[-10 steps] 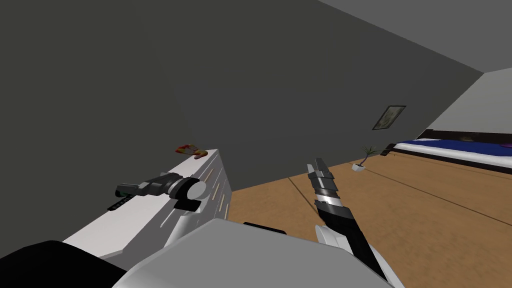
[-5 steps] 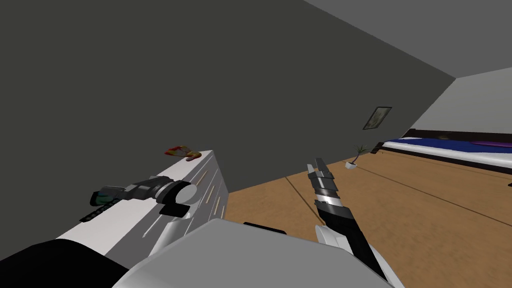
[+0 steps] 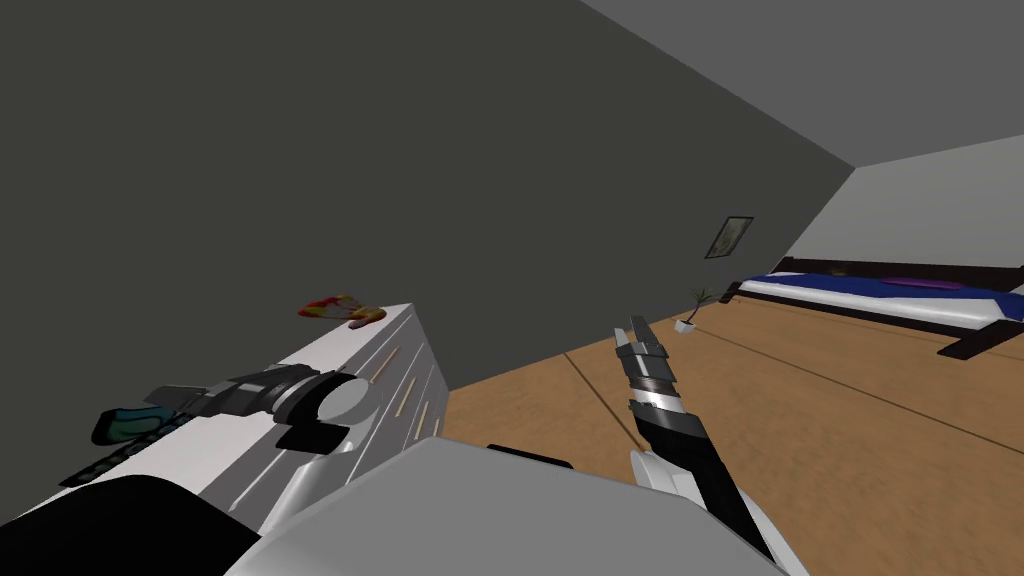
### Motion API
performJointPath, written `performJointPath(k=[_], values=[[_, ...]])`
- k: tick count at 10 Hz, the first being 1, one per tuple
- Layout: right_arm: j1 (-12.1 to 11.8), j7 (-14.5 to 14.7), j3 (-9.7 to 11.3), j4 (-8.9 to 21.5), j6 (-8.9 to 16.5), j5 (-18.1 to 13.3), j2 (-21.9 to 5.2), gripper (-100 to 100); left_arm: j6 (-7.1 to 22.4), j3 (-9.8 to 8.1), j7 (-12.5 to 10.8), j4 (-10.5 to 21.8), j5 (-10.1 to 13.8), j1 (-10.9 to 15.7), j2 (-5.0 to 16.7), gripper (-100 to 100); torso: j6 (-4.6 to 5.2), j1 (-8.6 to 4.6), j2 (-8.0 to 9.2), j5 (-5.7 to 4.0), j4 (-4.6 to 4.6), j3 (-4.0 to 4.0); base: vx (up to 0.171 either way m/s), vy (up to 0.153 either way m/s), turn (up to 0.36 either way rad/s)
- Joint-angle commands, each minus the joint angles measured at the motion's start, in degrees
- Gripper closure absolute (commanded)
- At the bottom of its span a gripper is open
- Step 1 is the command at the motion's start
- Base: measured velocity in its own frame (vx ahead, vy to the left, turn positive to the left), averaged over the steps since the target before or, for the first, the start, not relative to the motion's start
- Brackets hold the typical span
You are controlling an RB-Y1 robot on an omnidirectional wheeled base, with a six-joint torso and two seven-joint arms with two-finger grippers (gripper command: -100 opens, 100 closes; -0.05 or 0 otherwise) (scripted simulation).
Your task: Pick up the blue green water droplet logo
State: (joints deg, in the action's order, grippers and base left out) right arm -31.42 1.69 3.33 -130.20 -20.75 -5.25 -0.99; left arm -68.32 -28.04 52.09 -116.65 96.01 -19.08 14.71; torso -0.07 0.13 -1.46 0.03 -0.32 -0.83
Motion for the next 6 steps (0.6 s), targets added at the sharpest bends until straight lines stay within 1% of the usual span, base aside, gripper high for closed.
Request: performJointPath(k=[1,2,3,4,5,6], values=[[0.00,0.00,0.00,0.00,0.00,0.00,0.00,0,1.31,-2.37,0.34,0.54,0.97,-0.68,0.23,-100,0.00,0.00,0.00,0.00,0.00,0.00,0.046,-0.057,-0.049],[0.00,0.00,0.00,0.00,0.00,0.00,0.00,0,3.67,-4.20,0.95,2.01,3.07,-1.83,0.88,-100,-0.02,0.06,-0.01,0.00,0.00,-0.01,0.052,-0.066,-0.116],[0.00,0.00,0.00,0.00,0.00,0.00,0.00,0,3.67,-5.75,0.95,2.01,3.07,-1.83,0.88,-100,0.00,0.04,-0.02,0.01,-0.01,-0.02,0.040,-0.064,-0.051],[0.00,0.00,0.00,0.00,0.00,0.00,0.00,0,6.06,-7.59,1.59,3.57,5.24,-2.96,1.55,-100,-0.02,0.04,0.01,0.00,0.00,0.00,0.047,-0.077,-0.093],[0.00,0.00,0.00,0.00,0.00,0.00,0.00,0,6.06,-9.20,1.59,3.57,5.24,-2.96,1.55,-100,0.00,0.00,-0.01,0.00,0.00,-0.01,0.043,-0.057,-0.047],[0.00,0.00,-0.01,0.00,0.00,0.00,0.00,0,8.49,-11.05,2.24,5.24,7.50,-4.06,2.24,-100,-0.02,0.07,0.00,0.00,0.00,0.00,0.059,-0.071,-0.106]])
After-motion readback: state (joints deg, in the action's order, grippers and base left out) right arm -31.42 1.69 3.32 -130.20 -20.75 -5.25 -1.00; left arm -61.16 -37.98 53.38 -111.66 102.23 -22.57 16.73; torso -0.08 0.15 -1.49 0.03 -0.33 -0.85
